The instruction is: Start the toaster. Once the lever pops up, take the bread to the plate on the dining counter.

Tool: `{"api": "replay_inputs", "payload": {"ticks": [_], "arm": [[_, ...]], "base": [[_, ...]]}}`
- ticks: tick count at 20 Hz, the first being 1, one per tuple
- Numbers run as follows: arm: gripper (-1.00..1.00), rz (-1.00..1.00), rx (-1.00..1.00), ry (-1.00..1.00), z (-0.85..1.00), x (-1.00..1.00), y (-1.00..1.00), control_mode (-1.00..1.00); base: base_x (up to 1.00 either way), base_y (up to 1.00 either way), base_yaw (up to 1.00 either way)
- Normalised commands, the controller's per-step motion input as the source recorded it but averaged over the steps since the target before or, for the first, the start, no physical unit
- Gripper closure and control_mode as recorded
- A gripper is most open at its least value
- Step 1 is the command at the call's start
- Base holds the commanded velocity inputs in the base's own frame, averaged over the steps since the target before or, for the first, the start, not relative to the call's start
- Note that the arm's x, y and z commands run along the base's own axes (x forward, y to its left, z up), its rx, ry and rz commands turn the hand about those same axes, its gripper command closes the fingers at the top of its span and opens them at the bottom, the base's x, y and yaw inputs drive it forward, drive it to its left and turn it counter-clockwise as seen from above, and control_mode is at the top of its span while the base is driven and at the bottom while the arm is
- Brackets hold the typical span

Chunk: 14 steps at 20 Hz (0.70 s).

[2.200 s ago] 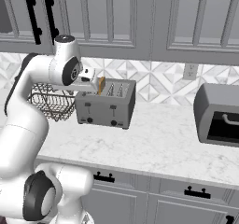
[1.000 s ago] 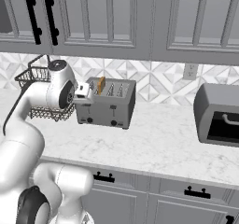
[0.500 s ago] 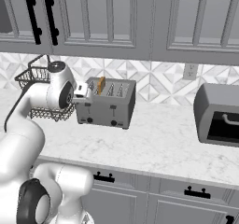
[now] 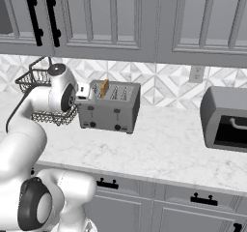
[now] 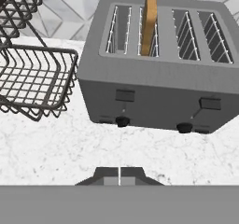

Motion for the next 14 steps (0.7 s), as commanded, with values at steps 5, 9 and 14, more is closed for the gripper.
{"api": "replay_inputs", "payload": {"ticks": [5, 9, 14], "arm": [[1.00, -0.01, -0.03, 0.00, -0.05, 0.02, -0.01, -1.00], [1.00, -0.03, -0.03, 0.00, -0.13, 0.27, -0.17, -1.00], [1.00, -0.06, -0.01, 0.00, -0.13, 0.25, 0.00, -1.00]], "base": [[0.00, 0.00, 0.00], [0.00, 0.00, 0.00], [0.00, 0.00, 0.00]]}}
